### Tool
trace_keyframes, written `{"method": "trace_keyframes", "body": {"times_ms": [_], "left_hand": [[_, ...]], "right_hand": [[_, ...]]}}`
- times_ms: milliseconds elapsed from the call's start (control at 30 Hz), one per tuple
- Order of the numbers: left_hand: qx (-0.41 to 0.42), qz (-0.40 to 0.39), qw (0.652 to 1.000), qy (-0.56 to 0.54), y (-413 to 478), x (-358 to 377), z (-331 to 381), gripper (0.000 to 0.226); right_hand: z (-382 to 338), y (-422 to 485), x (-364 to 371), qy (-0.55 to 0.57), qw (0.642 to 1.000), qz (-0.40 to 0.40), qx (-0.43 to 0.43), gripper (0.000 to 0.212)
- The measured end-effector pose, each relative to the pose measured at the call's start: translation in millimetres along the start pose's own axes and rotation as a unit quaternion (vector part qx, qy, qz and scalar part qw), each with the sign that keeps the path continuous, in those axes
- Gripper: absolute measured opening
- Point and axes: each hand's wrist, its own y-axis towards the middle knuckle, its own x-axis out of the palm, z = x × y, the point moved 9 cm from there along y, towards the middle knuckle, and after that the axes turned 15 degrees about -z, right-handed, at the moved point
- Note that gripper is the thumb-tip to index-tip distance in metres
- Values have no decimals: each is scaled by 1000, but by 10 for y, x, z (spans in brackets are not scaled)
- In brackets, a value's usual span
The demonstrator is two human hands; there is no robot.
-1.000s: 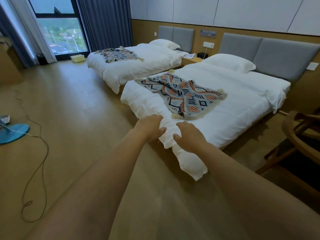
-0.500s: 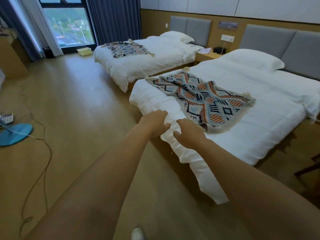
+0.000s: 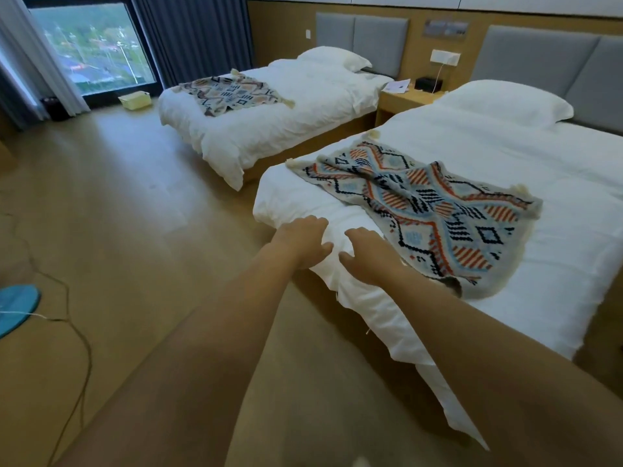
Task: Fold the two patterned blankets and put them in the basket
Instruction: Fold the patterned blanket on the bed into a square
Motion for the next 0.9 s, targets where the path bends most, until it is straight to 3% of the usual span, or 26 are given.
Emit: {"method": "trace_keyframes", "body": {"times_ms": [300,700,900], "left_hand": [[15,-11,999,27,1382,-262,-857,52],[45,-54,997,25,3548,-879,-1794,53],[137,-43,989,-16,4519,-1160,-1751,42]], "right_hand": [[27,1604,-60,19,1000,-10,21,50],[464,3745,-679,73,994,-22,76,46],[823,4494,-858,107,986,-30,122,50]]}}
